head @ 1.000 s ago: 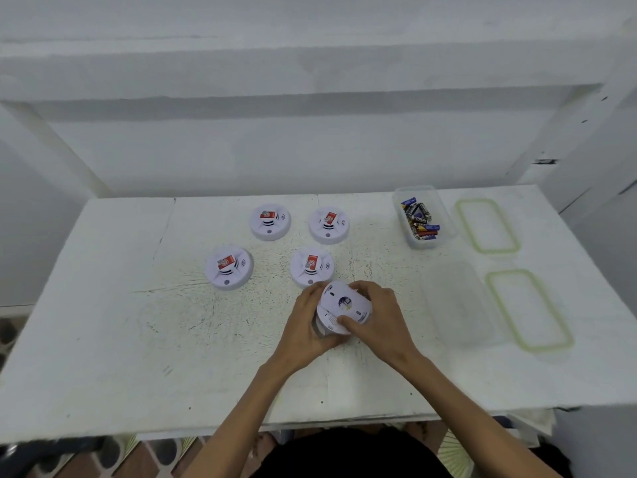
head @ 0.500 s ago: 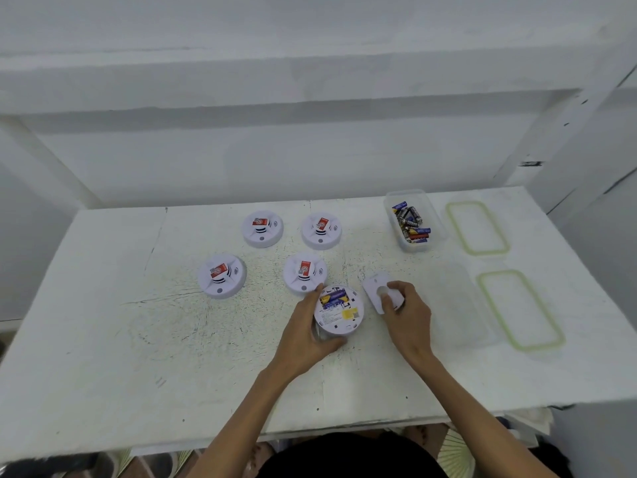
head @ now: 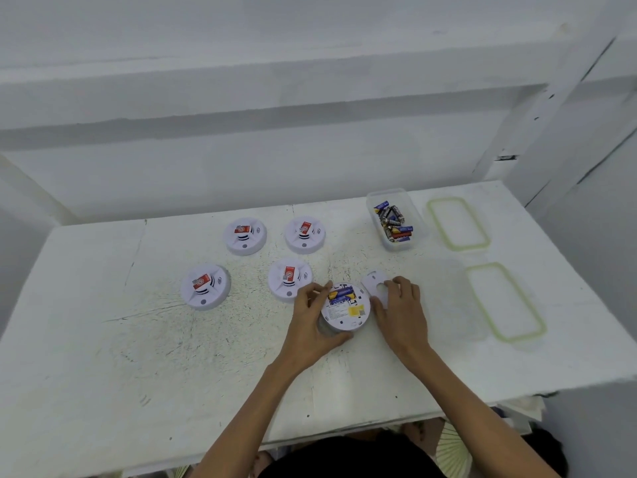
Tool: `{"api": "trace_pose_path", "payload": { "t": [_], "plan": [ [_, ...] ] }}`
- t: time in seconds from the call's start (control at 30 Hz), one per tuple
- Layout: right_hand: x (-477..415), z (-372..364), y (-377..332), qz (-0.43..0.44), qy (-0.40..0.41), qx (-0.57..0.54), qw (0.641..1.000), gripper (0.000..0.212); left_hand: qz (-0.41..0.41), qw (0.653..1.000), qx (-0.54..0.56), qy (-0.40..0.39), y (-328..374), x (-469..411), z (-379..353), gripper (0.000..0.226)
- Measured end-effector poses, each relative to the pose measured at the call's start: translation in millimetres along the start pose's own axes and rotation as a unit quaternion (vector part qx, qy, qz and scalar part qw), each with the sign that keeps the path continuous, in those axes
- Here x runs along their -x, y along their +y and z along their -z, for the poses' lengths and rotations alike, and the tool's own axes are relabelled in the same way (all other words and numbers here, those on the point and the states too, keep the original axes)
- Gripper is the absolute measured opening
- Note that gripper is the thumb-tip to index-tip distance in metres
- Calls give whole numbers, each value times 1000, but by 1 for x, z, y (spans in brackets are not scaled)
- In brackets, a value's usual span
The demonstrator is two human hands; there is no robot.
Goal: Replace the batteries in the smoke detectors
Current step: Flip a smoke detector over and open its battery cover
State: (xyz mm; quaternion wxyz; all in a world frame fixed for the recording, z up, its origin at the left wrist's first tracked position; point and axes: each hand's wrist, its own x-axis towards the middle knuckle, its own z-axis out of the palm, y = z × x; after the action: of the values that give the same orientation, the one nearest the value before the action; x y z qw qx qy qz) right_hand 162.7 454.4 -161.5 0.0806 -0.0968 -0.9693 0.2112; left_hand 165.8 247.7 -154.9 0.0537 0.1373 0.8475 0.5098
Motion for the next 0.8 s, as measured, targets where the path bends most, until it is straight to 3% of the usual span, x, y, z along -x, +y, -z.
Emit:
{"api": "trace_pose_path", "payload": {
  "t": [0.27, 0.4, 0.57, 0.8],
  "plan": [
    [4, 9, -16, 33, 32, -132, 990, 24, 23, 1000, 7, 17, -7, 0, -7, 105],
    [-1, 17, -31, 77, 0, -188, 979, 29, 28, 999, 20, 25, -7, 0, -8, 103],
    [-3, 13, -36, 110, -126, -152, 974, 45, 40, 998, 20, 41, -8, -1, -7, 103],
    [-1, 10, -39, 60, -74, -54, 994, 52, 12, 1000, 3, -2, -15, 0, -10, 95]
  ]
}}
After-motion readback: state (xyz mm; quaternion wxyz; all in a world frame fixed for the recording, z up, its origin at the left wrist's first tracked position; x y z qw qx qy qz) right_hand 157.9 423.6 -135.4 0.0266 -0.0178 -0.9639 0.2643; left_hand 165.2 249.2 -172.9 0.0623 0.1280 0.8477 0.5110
